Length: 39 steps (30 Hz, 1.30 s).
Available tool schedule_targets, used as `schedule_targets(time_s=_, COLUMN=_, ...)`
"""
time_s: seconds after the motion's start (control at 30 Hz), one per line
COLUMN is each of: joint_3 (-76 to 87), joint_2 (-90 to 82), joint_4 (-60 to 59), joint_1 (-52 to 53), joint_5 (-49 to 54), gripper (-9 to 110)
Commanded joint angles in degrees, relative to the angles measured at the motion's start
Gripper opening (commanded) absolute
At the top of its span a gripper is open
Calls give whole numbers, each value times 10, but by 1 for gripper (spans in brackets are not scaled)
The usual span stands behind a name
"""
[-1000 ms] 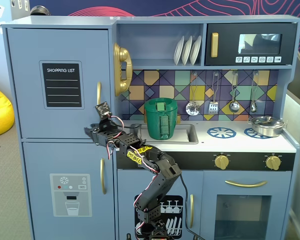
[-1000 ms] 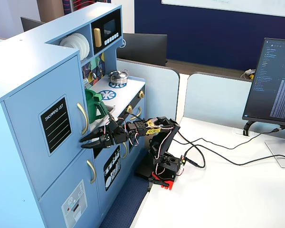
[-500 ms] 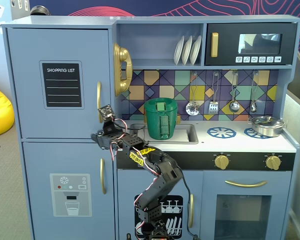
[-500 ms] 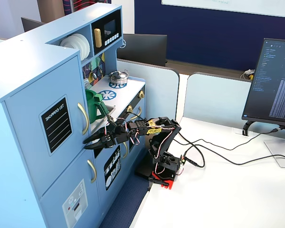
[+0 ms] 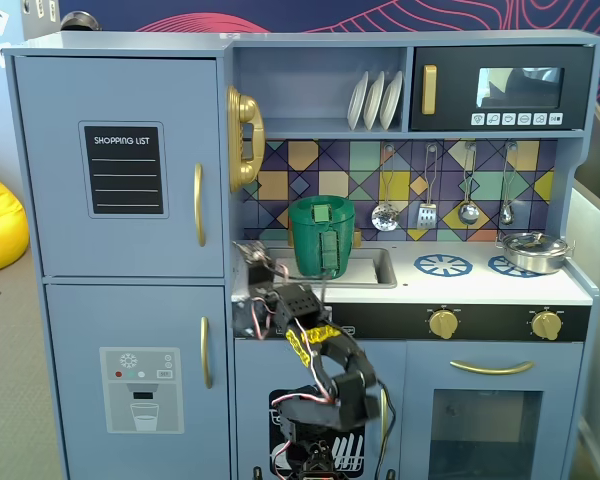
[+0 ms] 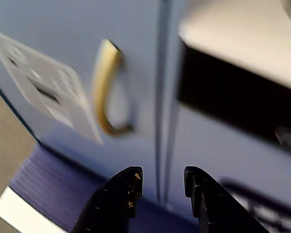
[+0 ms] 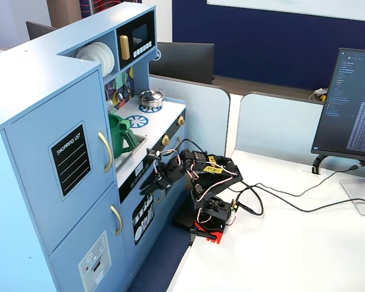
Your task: Close the left cabinet door
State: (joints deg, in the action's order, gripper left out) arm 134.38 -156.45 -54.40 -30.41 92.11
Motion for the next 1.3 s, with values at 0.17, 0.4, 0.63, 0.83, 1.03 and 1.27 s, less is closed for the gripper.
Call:
schedule_targets(time_s=0.17, joint_3=129, joint_2=-113, joint_4=-178, joint_1=201, joint_5=-13, gripper=0)
schedule_targets(time_s=0.4, joint_3=269, joint_2=-165, joint_4=-216, joint_1=300, joint_5=1, gripper=0)
schedule_targets(time_s=0.63, joint_3=344, joint_2=-234, joint_4=-298, joint_1=338, joint_5=-10, gripper=0)
schedule_targets(time_s=0.83, joint_3=373, joint_2=-257, joint_4=-334, joint_1=337, joint_5=-42, gripper=0)
schedule_targets(time_s=1.03, joint_3=374, joint_2=-257, joint_4=-334, joint_1=335, joint_5=-51, gripper=1)
schedule_targets(time_s=1.27, joint_3=374, joint_2=-257, joint_4=-334, joint_1=335, joint_5=-54, gripper=2)
